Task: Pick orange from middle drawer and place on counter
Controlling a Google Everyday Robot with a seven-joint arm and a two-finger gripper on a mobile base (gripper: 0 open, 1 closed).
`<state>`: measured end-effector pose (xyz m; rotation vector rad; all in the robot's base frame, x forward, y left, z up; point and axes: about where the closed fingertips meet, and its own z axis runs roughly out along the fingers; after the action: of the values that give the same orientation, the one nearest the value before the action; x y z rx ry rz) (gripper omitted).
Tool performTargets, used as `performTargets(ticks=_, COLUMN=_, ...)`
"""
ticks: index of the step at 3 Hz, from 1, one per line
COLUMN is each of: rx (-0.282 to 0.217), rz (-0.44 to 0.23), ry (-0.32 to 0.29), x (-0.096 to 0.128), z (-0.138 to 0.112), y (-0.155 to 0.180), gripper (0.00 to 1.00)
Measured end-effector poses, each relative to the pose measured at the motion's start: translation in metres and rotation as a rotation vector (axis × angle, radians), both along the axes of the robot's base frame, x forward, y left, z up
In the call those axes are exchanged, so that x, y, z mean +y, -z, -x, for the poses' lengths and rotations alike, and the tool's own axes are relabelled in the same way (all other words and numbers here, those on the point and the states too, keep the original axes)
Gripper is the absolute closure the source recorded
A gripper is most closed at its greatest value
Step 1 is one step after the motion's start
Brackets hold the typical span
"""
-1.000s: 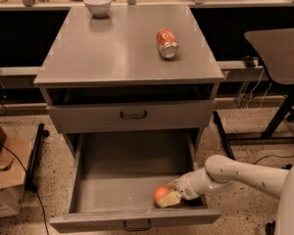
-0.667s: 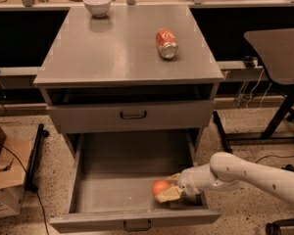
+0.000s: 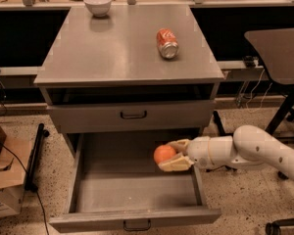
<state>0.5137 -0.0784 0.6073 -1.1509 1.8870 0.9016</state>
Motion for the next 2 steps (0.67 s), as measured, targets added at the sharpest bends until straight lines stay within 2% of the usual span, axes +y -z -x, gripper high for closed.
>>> performTargets(ticks=1, rx=-0.233, rz=-0.004, ry=-0.097, x=0.007, z=-0.031, y=-0.112, gripper=1.0)
performTargets(ticks=2, rx=-0.411, rz=0.063, ry=-0.194, x=0.02, z=-0.057, y=-0.219, gripper=1.0)
